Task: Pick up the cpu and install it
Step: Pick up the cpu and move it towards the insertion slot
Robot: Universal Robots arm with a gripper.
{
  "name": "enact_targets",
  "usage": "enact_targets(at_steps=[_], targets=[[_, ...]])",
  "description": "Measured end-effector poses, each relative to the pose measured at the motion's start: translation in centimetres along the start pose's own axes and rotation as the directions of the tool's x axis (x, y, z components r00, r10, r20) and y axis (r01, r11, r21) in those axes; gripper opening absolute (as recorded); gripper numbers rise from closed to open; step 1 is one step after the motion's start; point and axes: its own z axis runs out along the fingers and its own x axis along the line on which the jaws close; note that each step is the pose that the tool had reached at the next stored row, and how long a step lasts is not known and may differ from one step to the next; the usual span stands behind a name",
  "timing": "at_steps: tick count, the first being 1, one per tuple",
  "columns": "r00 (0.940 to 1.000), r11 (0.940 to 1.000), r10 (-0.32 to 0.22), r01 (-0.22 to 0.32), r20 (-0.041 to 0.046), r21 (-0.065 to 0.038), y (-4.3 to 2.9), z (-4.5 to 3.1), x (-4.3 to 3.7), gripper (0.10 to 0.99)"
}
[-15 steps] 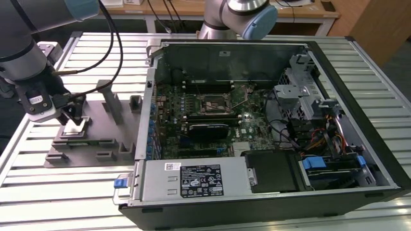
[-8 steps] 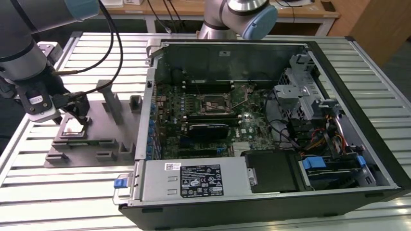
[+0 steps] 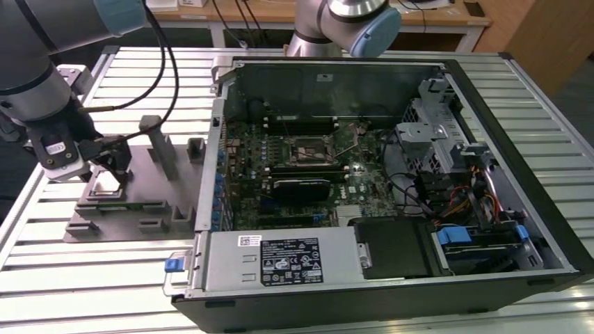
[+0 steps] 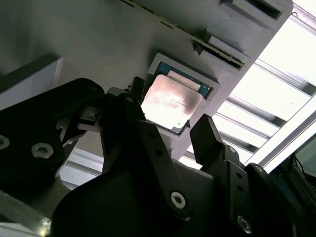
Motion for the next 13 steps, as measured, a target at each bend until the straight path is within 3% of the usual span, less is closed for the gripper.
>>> enact_targets(at_steps=[7,13], targets=[[0.9999,0.9999,-0.014,0.014,-0.0005,0.002,-0.08,0.71,0.04,0.647],[0.9995,0.9994,-0.032,0.032,-0.0021,0.011,-0.11,1.05,0.04,0.647]])
